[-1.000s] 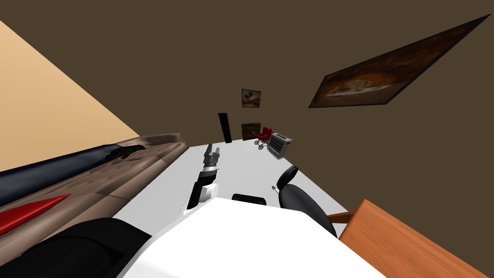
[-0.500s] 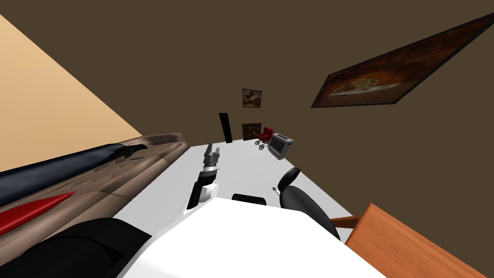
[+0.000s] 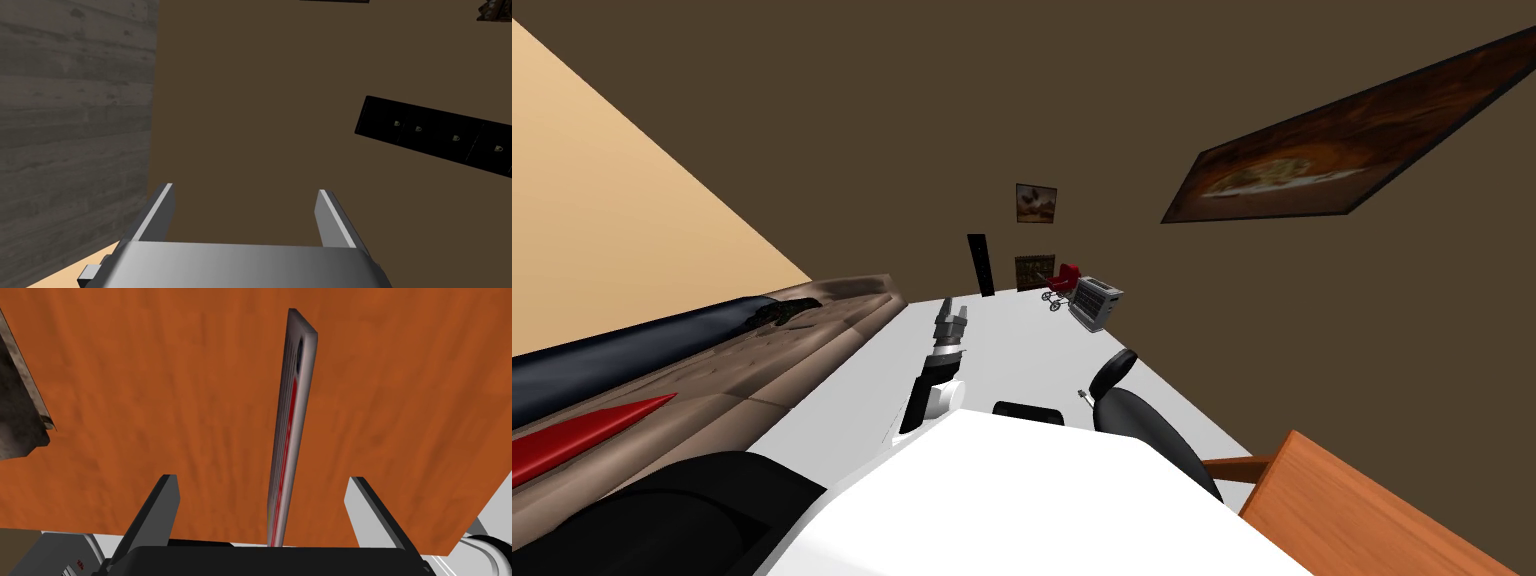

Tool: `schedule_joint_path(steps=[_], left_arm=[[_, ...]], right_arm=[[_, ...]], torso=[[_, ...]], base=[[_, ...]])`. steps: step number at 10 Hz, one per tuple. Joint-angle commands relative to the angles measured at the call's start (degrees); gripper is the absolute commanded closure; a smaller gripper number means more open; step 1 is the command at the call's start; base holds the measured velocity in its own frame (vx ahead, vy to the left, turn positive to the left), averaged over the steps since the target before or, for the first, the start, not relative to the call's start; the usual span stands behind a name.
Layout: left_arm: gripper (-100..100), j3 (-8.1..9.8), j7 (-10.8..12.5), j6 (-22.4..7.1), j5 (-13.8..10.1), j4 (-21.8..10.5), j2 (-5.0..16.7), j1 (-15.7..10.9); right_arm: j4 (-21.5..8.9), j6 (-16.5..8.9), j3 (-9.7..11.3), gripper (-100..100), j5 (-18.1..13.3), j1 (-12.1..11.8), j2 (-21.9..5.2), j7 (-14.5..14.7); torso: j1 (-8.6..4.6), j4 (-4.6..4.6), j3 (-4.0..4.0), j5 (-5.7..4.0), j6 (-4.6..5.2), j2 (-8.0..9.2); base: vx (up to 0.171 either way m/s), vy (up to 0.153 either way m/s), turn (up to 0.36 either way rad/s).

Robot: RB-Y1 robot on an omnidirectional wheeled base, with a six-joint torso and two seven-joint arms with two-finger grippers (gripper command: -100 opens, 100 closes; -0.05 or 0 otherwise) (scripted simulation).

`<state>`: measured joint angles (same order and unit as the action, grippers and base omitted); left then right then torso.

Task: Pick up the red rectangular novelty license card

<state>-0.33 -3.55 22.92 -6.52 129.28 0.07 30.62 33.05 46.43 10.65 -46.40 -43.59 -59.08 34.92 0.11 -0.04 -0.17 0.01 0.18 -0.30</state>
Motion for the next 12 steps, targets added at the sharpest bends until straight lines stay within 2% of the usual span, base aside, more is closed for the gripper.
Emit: schedule_joint_path(steps=[1, 2, 3, 4, 5, 7, 8, 9, 10, 12], left_arm=[[0, 0.00, 0.00, 0.00, 0.00, 0.00, 0.00, 0.00], [0, 0.00, 0.00, 0.00, 0.00, 0.00, 0.00, 0.00], [0, 0.00, 0.00, 0.00, 0.00, 0.00, 0.00, 0.00], [0, 0.00, 0.00, 0.00, 0.00, 0.00, 0.00, 0.00], [0, 0.00, 0.00, 0.00, 0.00, 0.00, 0.00, 0.00], [0, 0.00, 0.00, 0.00, 0.00, 0.00, 0.00, 0.00], [0, 0.00, 0.00, 0.00, 0.00, 0.00, 0.00, 0.00], [0, 0.00, 0.00, 0.00, 0.00, 0.00, 0.00, 0.00], [0, 0.00, 0.00, 0.00, 0.00, 0.00, 0.00, 0.00], [0, 0.00, 0.00, 0.00, 0.00, 0.00, 0.00, 0.00]], right_arm=[[-2.13, 0.59, -0.22, -100, -0.14, 0.61, 0.50, 0.73], [-3.94, 2.35, -1.64, -100, -1.07, 1.72, 2.31, 2.80], [-5.53, 2.35, -1.64, -100, -1.07, 1.72, 2.31, 2.80], [-5.79, 2.35, -1.64, -100, -1.07, 1.72, 2.31, 2.80], [-7.88, 4.10, -3.06, -100, -1.99, 2.83, 4.12, 4.87], [-9.45, 4.10, -3.06, -100, -1.99, 2.83, 4.12, 4.87], [-12.72, 5.85, -4.48, -100, -2.91, 3.94, 5.94, 6.93], [-12.65, 5.59, -3.90, -100, -2.42, 4.15, 5.32, 6.67], [-12.98, 5.90, -4.02, 100, -2.49, 4.22, 5.46, 7.04], [-12.98, 5.88, -4.04, 100, -2.43, 4.20, 5.44, 6.90]], torso=[[0.00, 0.00, 0.00, 0.00, 0.00, 0.00], [0.00, 0.01, 0.02, -0.01, 0.00, 0.03], [0.00, 0.01, 0.01, -0.02, -0.01, 0.01], [0.00, 0.00, 0.01, 0.00, -0.01, 0.01], [0.01, 0.01, 0.02, 0.00, 0.00, 0.04], [0.00, 0.01, 0.01, -0.01, -0.01, 0.02], [0.00, 0.01, 0.02, 0.00, 0.00, 0.03], [0.02, 0.01, 0.01, -0.01, 0.00, 0.01], [0.01, 0.01, 0.02, 0.00, -0.01, 0.03], [0.03, 0.03, 0.05, -0.01, -0.02, 0.09]], base=[[0.010, 0.000, -0.003], [0.020, 0.001, 0.030], [0.020, 0.001, 0.027], [0.008, 0.001, 0.002], [0.015, 0.002, 0.031], [0.014, 0.002, 0.011], [0.021, 0.003, 0.038], [0.012, 0.002, 0.007], [0.000, 0.000, 0.000], [0.001, 0.000, -0.007]])
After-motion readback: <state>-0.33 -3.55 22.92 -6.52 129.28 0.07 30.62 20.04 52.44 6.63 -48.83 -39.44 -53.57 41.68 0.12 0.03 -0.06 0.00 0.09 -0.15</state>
